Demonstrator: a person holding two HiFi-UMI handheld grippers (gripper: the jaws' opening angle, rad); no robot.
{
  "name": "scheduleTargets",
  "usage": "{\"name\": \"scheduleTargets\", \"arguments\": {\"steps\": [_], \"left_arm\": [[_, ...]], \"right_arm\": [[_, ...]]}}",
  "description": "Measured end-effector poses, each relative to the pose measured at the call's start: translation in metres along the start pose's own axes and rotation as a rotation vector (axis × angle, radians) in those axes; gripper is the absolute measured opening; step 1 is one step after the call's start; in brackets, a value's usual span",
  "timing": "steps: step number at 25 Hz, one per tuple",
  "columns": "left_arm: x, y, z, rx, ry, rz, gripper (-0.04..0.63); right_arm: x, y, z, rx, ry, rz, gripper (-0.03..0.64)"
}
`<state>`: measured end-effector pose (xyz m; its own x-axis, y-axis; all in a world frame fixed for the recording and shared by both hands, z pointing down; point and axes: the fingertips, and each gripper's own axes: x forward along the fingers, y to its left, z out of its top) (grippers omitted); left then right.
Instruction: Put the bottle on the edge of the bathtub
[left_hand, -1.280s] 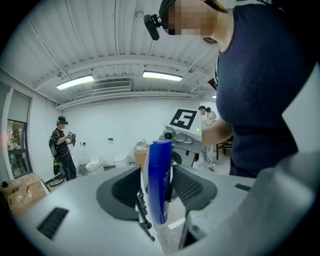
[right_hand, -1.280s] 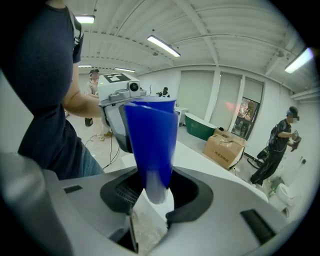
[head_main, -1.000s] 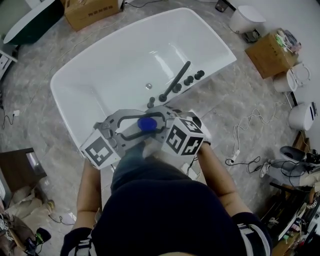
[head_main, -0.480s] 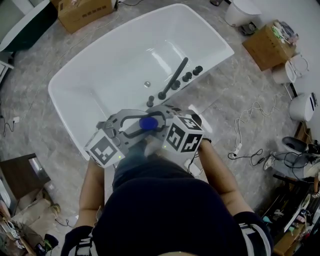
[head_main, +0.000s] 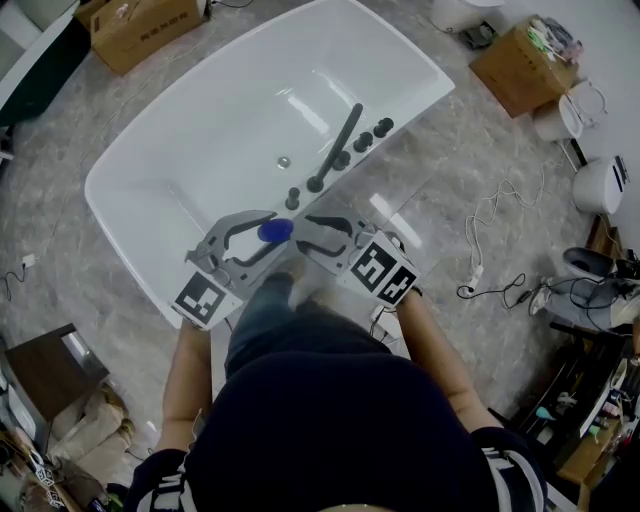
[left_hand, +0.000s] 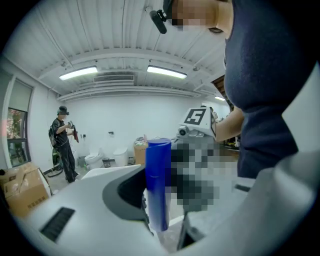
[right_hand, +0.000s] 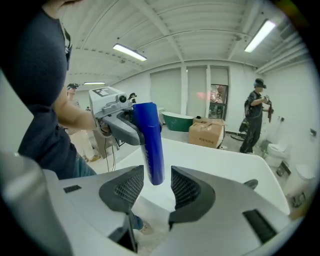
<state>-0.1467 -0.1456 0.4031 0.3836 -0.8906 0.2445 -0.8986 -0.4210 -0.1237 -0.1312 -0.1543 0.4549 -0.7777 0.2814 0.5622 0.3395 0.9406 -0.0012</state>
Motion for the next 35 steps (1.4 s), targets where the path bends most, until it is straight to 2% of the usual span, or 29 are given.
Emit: {"name": "scheduleTargets", "arguments": {"steps": [1,4,10,14,21,28,35], "left_arm": [[-0.001,0.004,-0.004,-0.009,0.001,0.013,0.152],[0.001,0.018,-0.01,-0.024,0.001,0.051,0.152],[0.002,0.041,-0.035,-0.072,-0.005,0.138,0.152],[0.008,0.048,-0.062,-0.106,-0.007,0.172,0.152],[0.024,0.058,-0.116,-0.126,0.032,0.181,0.152],[0.042,0.053,-0.157,-0.094,0.055,0.125,0.152],[0.056,0.049,-0.193,-0.128,0.076,0.108,0.152]], "right_arm": [[-0.002,-0.003,0.0,0.028,-0.019,-0.03,0.173],[-0.011,-0.017,0.004,0.085,-0.088,-0.129,0.041],[-0.023,-0.036,0.003,0.162,-0.121,-0.328,0.017],[-0.031,-0.043,0.0,0.194,-0.176,-0.4,0.017],[-0.023,-0.05,-0.011,0.217,-0.201,-0.464,0.017],[-0.004,-0.057,-0.027,0.22,-0.185,-0.483,0.017],[0.018,-0.057,-0.041,0.237,-0.146,-0.467,0.017]]}}
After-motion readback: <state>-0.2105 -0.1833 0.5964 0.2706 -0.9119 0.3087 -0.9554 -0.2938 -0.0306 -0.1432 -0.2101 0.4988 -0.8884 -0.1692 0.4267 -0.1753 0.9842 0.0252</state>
